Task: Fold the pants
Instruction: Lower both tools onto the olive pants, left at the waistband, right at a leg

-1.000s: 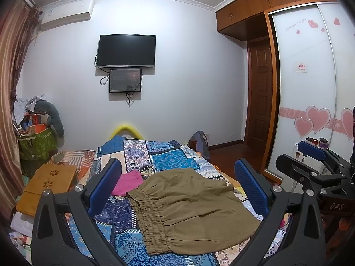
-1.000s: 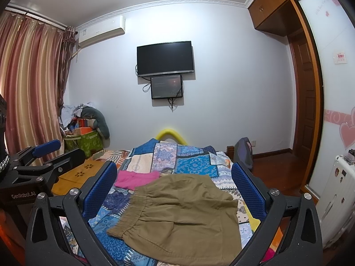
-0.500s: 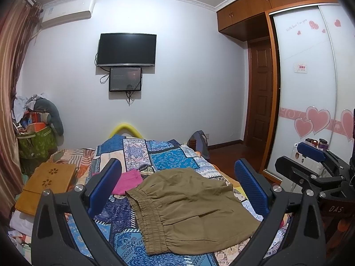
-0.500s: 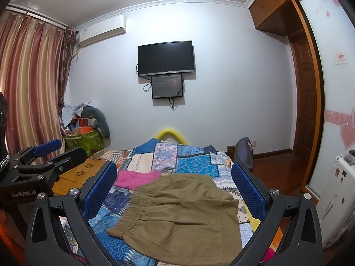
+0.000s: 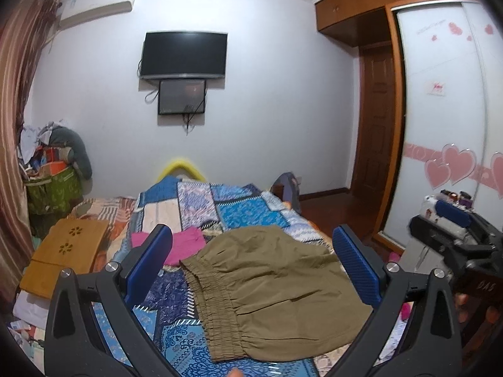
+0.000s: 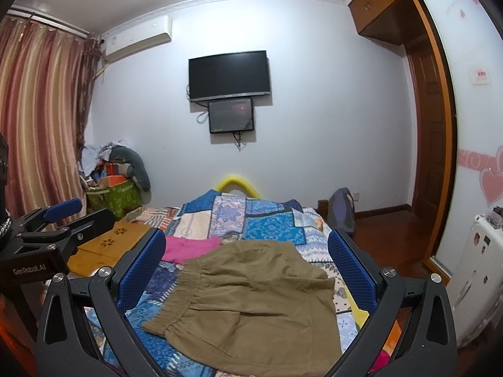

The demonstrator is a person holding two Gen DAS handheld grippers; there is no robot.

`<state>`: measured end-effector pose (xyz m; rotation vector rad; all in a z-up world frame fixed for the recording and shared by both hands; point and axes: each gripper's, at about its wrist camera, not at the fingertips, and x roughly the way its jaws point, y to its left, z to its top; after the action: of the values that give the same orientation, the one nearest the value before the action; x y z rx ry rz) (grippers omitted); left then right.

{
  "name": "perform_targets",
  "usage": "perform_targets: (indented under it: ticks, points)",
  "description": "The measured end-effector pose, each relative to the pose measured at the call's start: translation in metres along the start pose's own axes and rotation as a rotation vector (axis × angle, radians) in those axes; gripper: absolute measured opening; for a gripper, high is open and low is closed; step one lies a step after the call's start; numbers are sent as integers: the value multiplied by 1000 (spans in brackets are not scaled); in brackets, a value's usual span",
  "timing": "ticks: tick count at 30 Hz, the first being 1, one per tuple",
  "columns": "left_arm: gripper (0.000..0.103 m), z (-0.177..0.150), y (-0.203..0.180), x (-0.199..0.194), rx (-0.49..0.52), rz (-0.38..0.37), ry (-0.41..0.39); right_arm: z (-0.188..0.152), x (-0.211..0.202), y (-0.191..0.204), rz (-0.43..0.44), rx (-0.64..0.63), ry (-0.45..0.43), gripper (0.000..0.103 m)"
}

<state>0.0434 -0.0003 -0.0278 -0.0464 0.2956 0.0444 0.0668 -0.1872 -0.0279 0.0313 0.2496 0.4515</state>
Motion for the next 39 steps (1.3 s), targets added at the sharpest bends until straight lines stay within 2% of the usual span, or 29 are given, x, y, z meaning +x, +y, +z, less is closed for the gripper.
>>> perform_targets:
  ticks: [6, 9, 15, 20, 23, 26, 29, 31, 33, 34, 35, 37, 39]
  points:
    - [103, -15, 25, 61, -49, 2, 142, -17, 32, -29, -84, 14, 81, 103]
    - [103, -25, 39, 96, -55, 23, 215, -33, 60, -53, -159, -4, 159, 103]
    - [103, -53, 69, 166, -39, 108, 360, -61, 105, -98, -170, 32, 286, 102]
    - [103, -83, 89, 219, -60, 123, 499, -82, 138, -125, -170, 37, 398, 102]
    - [103, -103, 92, 246, -61, 102, 583, -97, 160, -137, -165, 25, 474, 89]
    - [103, -115, 87, 261, -43, 71, 632, -116, 183, -150, -156, 39, 561, 83]
    - [103, -127, 80, 277, -26, 15, 684, -131, 202, -158, -99, 74, 649, 66]
    - [103, -134, 79, 285, -10, 20, 708, -139, 212, -159, -59, 83, 696, 60]
    - [95, -139, 80, 290, -4, 19, 729, -149, 223, -162, -35, 69, 743, 52]
    - [87, -143, 82, 294, -9, 12, 748, -151, 226, -161, -28, 58, 758, 47]
    - [85, -145, 84, 297, -23, -1, 759, -154, 228, -161, -23, 43, 766, 39]
    - [79, -146, 93, 298, -77, -31, 761, -156, 228, -163, -16, 10, 754, 33]
    - [77, -147, 95, 297, -91, -48, 759, -156, 224, -163, 2, 4, 760, 15]
